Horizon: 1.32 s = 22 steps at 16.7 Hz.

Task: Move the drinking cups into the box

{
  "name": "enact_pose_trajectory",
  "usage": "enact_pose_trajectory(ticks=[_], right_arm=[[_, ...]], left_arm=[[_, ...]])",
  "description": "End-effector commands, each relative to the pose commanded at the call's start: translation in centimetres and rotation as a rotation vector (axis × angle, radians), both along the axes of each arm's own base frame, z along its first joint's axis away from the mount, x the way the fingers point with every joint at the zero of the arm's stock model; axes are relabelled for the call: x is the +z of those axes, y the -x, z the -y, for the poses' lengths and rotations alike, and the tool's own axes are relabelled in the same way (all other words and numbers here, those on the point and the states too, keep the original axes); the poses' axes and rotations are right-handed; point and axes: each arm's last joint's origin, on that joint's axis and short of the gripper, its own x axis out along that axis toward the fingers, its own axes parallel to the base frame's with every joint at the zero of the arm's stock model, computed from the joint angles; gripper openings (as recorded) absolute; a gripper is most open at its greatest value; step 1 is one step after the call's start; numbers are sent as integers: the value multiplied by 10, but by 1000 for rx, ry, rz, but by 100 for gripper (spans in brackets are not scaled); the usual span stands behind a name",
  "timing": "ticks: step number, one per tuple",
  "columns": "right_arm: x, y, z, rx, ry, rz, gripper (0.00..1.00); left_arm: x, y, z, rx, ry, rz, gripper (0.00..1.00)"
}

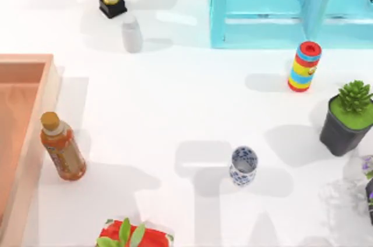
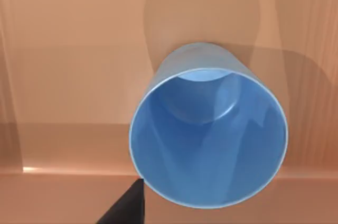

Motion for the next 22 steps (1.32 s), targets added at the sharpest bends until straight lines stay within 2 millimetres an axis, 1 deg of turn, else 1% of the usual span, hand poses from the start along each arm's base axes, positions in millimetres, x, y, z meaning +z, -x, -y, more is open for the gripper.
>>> enact_pose_trajectory(ticks=[6,8,9,11,14,16,18,22], right_arm=[[0,0,0,0,0,0,100],[0,0,0,0,0,0,100],[0,0,0,0,0,0,100],[0,0,0,0,0,0,100],[0,0,0,0,0,0,100],[0,0,0,0,0,0,100],[0,0,0,0,0,0,100],[0,0,0,0,0,0,100]], left_arm=[[0,0,0,-1,0,1,100],[4,-1,0,-2,-1,1,100],[10,-2,0,-2,-1,1,100],[29,-4,-2,-1,-1,-2,100],[68,-5,-2,0,-1,-3,100],[89,-2,-1,-1,0,0,100],[99,0,0,-1,0,1,100],[99,0,-1,2,0,0,100]])
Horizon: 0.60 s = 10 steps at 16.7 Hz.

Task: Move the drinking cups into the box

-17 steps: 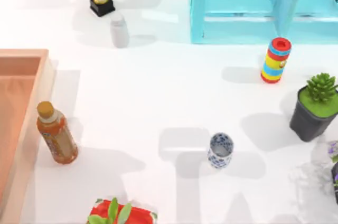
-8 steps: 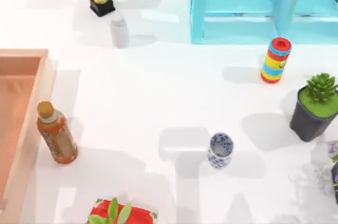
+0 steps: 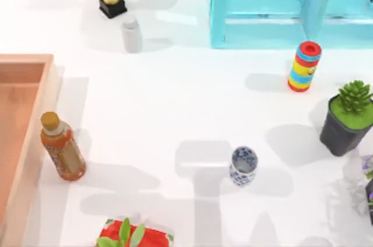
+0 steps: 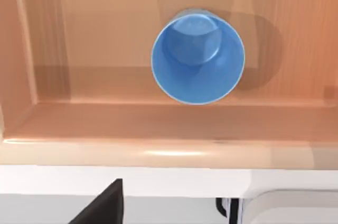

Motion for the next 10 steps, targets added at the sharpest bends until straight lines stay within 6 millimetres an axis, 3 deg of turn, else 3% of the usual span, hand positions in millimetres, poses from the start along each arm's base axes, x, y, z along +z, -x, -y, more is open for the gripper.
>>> enact_pose_trajectory(ticks=[3,6,8,10], right_arm=[[0,0,0,0,0,0,100],[0,0,0,0,0,0,100],[0,0,0,0,0,0,100],[0,0,0,0,0,0,100]], left_arm=[[1,-10,5,0,3,-6,100],[5,-47,30,2,10,-20,100],[5,-81,67,2,12,-28,100],[-2,-112,123,1,9,-40,100]])
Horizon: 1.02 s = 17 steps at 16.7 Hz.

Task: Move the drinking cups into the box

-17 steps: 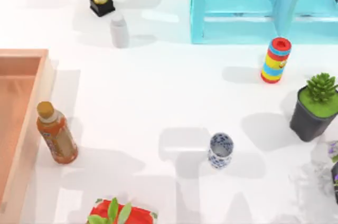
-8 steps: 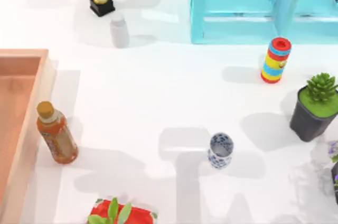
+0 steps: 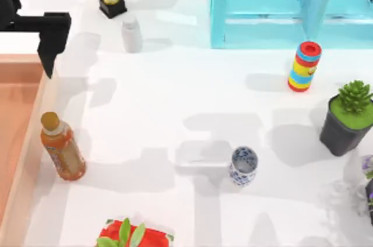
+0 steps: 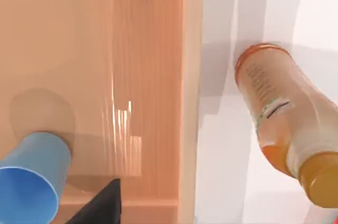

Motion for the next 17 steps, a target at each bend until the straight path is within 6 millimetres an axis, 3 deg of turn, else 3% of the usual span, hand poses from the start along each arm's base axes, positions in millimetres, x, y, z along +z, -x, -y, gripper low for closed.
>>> enact_pose_trajectory(ticks=[3,6,8,11,17], right_arm=[[0,0,0,0,0,0,100],[0,0,0,0,0,0,100],[0,0,0,0,0,0,100],[0,0,0,0,0,0,100],[0,0,0,0,0,0,100]], left_arm=[[-20,-18,114,-4,-12,-13,100],[-45,5,223,-4,-15,-6,100],[-58,27,274,-3,-5,7,100],[-71,52,317,-2,15,23,100],[-73,55,323,-1,17,24,100]])
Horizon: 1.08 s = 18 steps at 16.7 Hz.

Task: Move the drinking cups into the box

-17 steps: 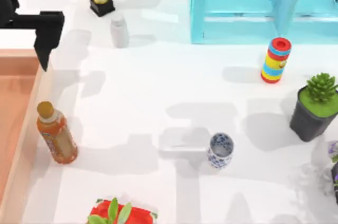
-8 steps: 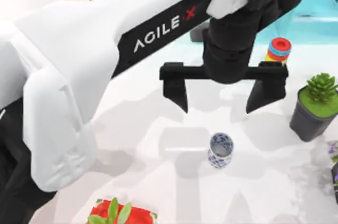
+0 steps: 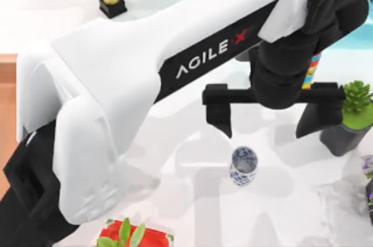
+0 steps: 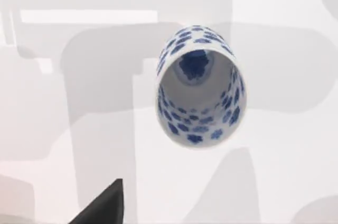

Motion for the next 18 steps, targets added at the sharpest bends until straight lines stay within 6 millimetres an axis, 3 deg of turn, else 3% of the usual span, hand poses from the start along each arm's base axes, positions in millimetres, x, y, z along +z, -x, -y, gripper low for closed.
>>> enact_pose_trajectory(ticks=[3,8,10,15,18], right_arm=[[0,0,0,0,0,0,100],[0,0,0,0,0,0,100],[0,0,0,0,0,0,100],[0,0,0,0,0,0,100],[0,0,0,0,0,0,100]], left_arm=[[-15,-2,2,-1,4,3,100],[-78,-2,3,-1,1,0,100],[-94,0,1,-1,1,1,100],[-100,1,1,-1,1,1,100],[-100,1,1,-1,1,1,77]])
